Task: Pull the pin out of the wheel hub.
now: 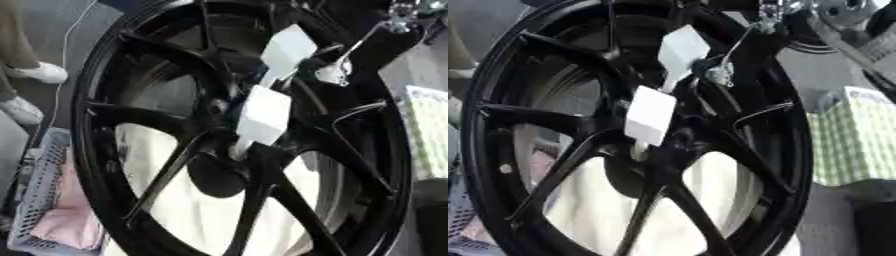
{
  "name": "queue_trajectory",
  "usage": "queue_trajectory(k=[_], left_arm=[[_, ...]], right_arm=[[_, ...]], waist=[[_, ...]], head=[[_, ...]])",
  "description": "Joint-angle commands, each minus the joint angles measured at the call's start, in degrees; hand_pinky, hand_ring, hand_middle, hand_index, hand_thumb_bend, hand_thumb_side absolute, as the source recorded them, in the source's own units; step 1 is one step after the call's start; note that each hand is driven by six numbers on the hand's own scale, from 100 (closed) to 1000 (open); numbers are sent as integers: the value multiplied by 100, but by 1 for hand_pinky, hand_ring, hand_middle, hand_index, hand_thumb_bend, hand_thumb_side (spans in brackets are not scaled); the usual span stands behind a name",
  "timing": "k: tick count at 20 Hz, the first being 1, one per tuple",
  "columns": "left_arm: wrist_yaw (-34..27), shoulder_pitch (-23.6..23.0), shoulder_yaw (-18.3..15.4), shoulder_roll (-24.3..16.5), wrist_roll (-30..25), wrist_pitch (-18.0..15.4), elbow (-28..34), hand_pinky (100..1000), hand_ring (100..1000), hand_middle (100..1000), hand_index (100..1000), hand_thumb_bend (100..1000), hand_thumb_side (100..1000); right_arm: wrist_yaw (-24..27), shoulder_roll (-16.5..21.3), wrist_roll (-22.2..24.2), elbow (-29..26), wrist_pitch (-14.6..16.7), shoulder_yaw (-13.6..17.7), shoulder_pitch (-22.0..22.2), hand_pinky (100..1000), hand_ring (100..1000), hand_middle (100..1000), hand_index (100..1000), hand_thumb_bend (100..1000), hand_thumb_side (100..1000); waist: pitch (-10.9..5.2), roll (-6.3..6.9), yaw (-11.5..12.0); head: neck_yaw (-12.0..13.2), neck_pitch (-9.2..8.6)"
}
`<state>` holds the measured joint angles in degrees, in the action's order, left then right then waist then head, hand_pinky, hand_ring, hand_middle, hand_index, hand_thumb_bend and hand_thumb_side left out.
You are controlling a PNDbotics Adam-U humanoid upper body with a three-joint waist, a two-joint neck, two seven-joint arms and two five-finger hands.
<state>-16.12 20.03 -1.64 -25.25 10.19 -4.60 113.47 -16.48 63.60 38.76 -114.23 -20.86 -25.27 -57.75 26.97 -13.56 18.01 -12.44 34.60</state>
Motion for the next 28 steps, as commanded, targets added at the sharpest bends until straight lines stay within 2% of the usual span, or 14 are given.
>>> queue_trajectory(k=[1,4,13,28], left_arm=[[-12,6,-13,-50,-13,-7,112,652,586,573,806,100,759],[-14,-3,-18,-39,-7,-5,112,653,586,573,806,100,759],[-15,-36,-30,-13,-3,16,112,654,587,574,807,100,759],[-25,-105,-39,-2,-30,33,112,657,589,576,809,100,756]], right_arm=[[144,84,-111,-36,-15,40,-106,797,805,510,569,127,100],[221,73,-183,-36,-21,27,-121,780,766,437,504,100,100],[309,56,-398,-36,-42,64,-157,747,664,316,407,100,100],[207,28,-194,-36,-148,677,-427,745,640,275,371,100,100]], waist=[[-100,61,-9],[-101,61,-9],[-133,61,-26],[-278,61,-97]], head=[[-4,-69],[-3,-60],[15,-33],[56,41]])
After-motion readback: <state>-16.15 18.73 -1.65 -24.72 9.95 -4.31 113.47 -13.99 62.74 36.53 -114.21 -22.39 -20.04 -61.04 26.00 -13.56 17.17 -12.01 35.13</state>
